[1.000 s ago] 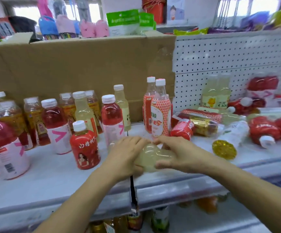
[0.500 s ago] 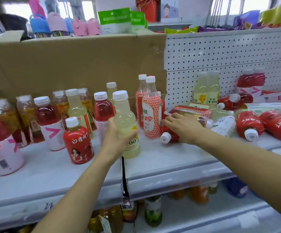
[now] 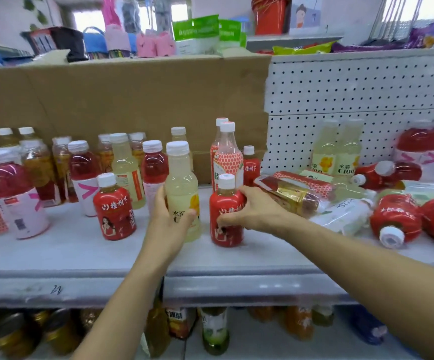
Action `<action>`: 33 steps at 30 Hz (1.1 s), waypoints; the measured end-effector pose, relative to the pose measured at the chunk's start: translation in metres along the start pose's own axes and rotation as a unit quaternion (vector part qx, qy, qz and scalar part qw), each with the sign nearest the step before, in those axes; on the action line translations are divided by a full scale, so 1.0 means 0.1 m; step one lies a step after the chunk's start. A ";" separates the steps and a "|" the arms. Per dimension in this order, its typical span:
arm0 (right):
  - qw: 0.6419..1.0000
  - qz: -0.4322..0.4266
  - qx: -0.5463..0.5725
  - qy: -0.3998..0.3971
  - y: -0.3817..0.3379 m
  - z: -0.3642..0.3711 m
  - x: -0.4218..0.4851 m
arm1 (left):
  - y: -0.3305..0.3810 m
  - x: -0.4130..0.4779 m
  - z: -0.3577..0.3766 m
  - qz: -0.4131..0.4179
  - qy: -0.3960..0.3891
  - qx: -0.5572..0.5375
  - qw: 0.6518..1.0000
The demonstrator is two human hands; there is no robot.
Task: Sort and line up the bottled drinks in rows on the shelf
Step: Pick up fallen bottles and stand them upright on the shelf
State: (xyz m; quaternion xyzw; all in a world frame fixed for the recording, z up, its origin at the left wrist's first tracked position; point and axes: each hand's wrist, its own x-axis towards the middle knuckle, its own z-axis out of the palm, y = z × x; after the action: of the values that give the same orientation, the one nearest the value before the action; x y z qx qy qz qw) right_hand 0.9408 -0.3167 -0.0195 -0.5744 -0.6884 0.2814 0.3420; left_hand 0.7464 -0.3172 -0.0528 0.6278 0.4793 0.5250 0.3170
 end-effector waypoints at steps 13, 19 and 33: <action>0.976 -0.037 -0.206 0.054 0.76 -1.52 -0.32 | 0.53 -0.55 1.15 0.158 -0.096 0.226 0.956; 0.942 0.085 -0.324 -0.026 1.04 -1.80 -0.13 | 0.61 0.21 1.75 0.176 -0.189 0.308 0.916; 0.930 0.102 -0.343 -0.079 1.13 -1.86 0.72 | 0.32 0.92 2.22 0.360 -0.206 0.518 0.748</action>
State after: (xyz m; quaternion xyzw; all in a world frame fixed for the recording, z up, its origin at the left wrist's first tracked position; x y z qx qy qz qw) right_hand 1.1485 -0.2264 0.0163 -0.6997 -0.7056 0.1058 0.0378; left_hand 0.9676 -0.2190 -0.0466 0.9145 0.3394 0.1295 -0.1780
